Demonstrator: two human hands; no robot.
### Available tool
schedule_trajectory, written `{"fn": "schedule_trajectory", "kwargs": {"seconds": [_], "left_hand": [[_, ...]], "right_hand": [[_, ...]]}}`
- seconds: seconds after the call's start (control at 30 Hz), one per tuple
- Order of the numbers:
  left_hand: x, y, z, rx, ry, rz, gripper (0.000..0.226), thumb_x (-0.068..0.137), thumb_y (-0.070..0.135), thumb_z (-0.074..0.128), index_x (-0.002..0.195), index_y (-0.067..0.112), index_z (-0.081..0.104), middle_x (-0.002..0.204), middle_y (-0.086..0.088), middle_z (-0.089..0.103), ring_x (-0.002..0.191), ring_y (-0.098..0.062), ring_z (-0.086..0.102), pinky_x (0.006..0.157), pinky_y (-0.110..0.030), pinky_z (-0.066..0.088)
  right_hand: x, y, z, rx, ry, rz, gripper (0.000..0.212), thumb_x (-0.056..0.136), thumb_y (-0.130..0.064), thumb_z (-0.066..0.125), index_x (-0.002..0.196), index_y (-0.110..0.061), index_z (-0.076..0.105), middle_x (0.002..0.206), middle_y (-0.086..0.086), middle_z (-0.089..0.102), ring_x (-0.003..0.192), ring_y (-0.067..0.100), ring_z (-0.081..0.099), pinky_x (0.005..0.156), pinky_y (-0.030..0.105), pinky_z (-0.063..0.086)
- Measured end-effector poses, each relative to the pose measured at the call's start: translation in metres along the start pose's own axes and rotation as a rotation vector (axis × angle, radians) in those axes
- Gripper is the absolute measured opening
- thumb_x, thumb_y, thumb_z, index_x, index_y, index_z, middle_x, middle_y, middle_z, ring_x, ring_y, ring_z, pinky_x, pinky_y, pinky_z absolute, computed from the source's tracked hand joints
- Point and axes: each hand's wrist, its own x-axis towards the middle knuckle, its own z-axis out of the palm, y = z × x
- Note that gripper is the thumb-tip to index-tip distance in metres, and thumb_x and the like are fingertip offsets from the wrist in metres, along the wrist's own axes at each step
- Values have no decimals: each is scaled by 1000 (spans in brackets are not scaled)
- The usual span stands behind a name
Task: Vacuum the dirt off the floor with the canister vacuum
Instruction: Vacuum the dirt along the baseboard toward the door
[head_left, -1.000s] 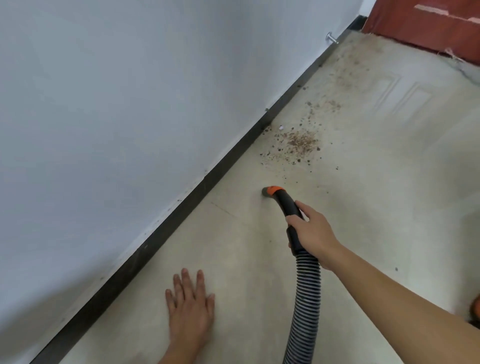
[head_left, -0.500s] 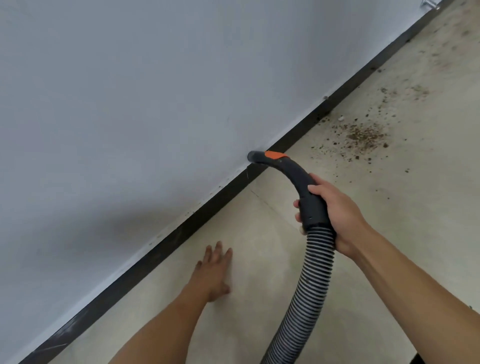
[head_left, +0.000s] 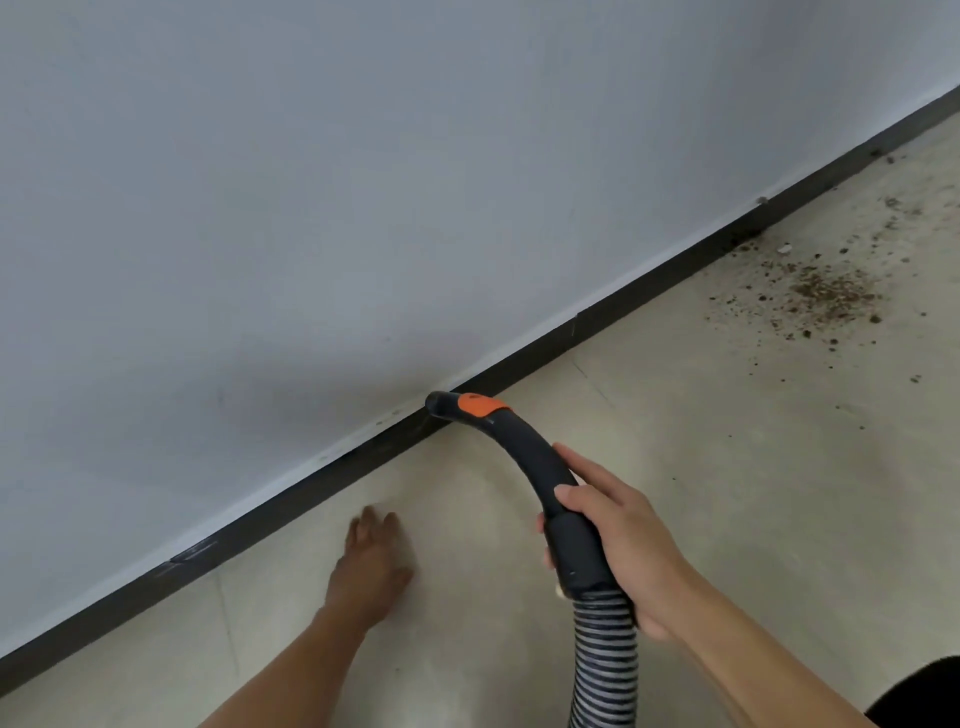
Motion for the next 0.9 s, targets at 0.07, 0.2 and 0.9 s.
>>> {"fn": "schedule_trajectory", "kwargs": {"seconds": [0.07,0.2,0.9], "left_hand": [[-9,-13,3,-33,30,-61,72,95,34,53,153,20,12,162,-8,-7,149,-26,-3,112,-41,32],[-29,-45,11,-66,70,-160,70,92,36,56,150,17,21,160,-8,2,148,-25,4,108,-40,37],[11,116,-20,119,-188,116,50,92,26,53,138,15,38,141,-11,35,126,-29,41,100,-39,44]], "right_hand": [[-2,11,16,-9,-45,20,43,99,-13,53,131,-41,56,81,21,67,61,30,58,50,32,51],[-1,29,44,-28,-130,55,43,99,-12,53,131,-39,58,80,20,66,60,29,57,49,30,50],[-3,-14,-91,290,291,-87,44,98,-16,55,137,-38,53,82,21,67,60,29,62,51,32,52]]}}
